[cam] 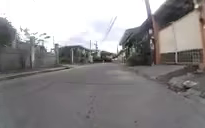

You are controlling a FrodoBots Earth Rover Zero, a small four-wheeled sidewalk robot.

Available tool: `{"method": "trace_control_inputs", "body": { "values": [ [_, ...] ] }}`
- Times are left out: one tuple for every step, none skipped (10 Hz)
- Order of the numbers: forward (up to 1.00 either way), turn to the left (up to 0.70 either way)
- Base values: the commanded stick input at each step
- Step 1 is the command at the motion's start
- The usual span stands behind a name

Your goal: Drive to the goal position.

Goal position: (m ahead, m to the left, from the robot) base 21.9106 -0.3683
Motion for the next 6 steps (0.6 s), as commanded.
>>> {"method": "trace_control_inputs", "body": {
  "values": [
    [0.49,-0.49],
    [0.49,-0.38],
    [0.49,-0.07],
    [0.49,0.0],
    [0.49,0.0],
    [0.49,0.0]
  ]
}}
